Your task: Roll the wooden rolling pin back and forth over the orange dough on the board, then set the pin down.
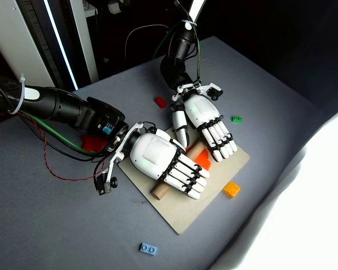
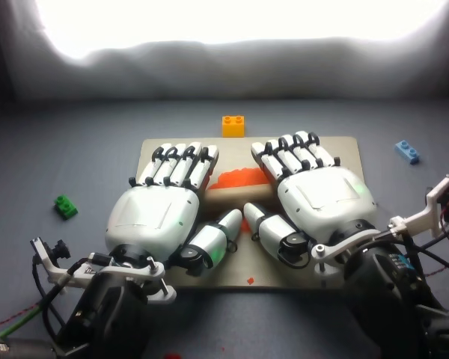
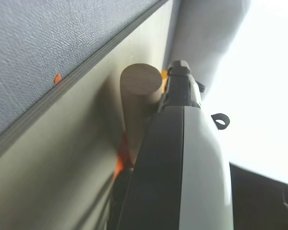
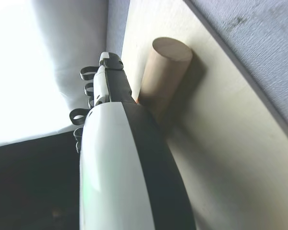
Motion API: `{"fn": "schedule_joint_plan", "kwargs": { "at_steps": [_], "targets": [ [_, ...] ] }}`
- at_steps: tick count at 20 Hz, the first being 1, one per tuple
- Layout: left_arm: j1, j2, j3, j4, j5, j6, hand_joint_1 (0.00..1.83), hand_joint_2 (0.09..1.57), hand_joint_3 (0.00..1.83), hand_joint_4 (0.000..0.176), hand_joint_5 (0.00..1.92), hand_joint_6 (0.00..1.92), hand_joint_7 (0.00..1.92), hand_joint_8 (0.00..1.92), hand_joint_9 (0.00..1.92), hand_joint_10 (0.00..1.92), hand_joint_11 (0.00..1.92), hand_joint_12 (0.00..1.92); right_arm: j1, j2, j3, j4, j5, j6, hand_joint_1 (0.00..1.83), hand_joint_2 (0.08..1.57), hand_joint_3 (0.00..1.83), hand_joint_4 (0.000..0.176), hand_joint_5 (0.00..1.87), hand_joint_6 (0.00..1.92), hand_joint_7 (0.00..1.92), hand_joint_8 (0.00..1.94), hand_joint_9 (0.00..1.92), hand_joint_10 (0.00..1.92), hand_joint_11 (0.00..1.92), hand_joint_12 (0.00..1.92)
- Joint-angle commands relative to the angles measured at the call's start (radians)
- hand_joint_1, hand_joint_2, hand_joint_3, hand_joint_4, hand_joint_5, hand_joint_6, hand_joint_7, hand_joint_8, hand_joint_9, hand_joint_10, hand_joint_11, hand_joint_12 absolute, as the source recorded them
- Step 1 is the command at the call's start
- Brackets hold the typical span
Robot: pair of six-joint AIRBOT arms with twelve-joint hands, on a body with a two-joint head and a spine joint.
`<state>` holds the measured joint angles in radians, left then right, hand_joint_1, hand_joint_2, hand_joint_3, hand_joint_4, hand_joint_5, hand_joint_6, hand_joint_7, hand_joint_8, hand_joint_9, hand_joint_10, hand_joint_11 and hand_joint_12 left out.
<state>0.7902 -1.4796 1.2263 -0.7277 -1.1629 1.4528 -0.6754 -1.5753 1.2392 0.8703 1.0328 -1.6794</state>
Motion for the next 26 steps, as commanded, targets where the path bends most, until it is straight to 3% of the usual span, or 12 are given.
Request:
{"fn": "schedule_joint_plan", "kwargs": {
  "at_steps": [1, 26],
  "targets": [
    [-0.009, -0.002, 0.011, 0.063, -0.093, -0.004, 0.0, 1.47, 0.01, 0.0, 0.01, 0.0, 0.0, 0.0, 0.0, 0.0, 0.0, 0.0, 0.011, 0.003, 0.004, -0.063, 0.082, 0.005, 0.0, 1.52, 0.0, 0.0, 0.06, 0.01, 0.05, 0.0, 0.01, 0.0, 0.0, 0.0],
    [-0.043, -0.044, 0.143, 0.065, -0.031, -0.048, 0.0, 1.48, 0.01, 0.0, 0.0, 0.0, 0.0, 0.0, 0.0, 0.0, 0.0, 0.0, 0.026, -0.033, 0.12, -0.062, 0.049, 0.05, 0.0, 1.54, 0.01, 0.0, 0.06, 0.0, 0.04, 0.0, 0.0, 0.0, 0.0, 0.0]
  ]
}}
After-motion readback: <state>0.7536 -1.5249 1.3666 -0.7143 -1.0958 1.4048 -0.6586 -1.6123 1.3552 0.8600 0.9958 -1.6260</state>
